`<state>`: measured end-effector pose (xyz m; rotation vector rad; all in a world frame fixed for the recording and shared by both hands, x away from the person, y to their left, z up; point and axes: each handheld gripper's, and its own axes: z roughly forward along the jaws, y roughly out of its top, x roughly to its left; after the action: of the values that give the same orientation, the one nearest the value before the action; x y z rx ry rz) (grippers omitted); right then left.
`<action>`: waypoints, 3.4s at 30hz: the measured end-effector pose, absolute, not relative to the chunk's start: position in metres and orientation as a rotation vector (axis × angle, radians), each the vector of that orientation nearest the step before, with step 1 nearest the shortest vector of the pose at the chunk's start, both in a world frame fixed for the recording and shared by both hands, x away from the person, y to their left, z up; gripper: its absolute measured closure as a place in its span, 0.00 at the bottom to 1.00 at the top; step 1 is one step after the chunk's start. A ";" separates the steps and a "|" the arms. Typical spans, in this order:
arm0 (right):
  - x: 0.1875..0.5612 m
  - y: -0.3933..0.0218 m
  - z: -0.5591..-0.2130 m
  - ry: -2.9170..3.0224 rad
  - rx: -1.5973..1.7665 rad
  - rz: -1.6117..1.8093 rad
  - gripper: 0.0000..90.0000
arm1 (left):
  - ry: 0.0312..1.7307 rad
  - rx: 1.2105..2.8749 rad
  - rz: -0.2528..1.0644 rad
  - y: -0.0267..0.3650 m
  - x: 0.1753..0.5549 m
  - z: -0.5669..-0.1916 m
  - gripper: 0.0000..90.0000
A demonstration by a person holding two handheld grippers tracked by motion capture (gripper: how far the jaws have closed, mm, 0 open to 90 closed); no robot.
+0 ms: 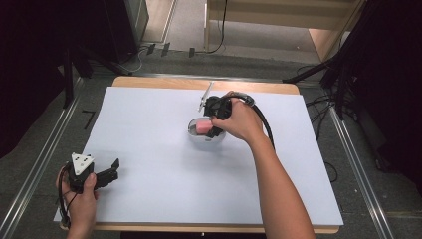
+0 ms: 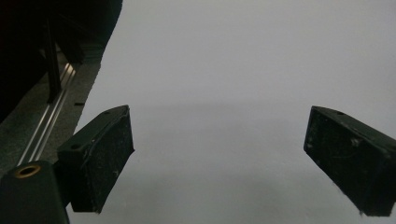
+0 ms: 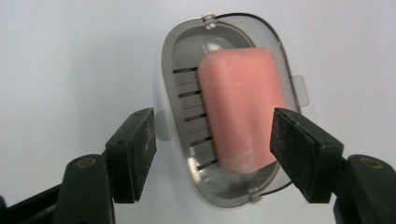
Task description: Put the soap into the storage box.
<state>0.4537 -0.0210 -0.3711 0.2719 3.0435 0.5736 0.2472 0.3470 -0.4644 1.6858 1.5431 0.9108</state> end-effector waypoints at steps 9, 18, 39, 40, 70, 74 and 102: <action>0.437 -0.042 -0.376 3.013 0.366 0.610 0.30 | 1.542 1.689 0.917 0.346 0.247 -0.464 0.10; 0.423 -0.067 -0.382 2.980 0.434 0.631 0.27 | 1.539 1.693 0.918 0.346 0.247 -0.464 0.10; 0.398 -0.106 -0.407 2.942 0.547 0.662 0.15 | 1.539 1.697 0.930 0.345 0.247 -0.465 0.10; 0.396 -0.107 -0.408 2.939 0.557 0.659 0.15 | 1.538 1.699 0.930 0.345 0.247 -0.464 0.10; 0.357 -0.169 -0.444 2.809 0.747 0.881 0.04 | 1.535 1.702 0.937 0.344 0.247 -0.465 0.10; 0.352 -0.175 -0.447 2.783 0.762 0.923 0.04 | 1.535 1.703 0.938 0.344 0.247 -0.465 0.10; 0.313 -0.234 -0.466 2.570 0.851 1.249 0.00 | 1.533 1.708 0.944 0.344 0.247 -0.465 0.10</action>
<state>0.3127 -0.2341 -0.4660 0.8509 2.5705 1.2491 0.2468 0.3438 -0.4646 1.7078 1.5327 0.9437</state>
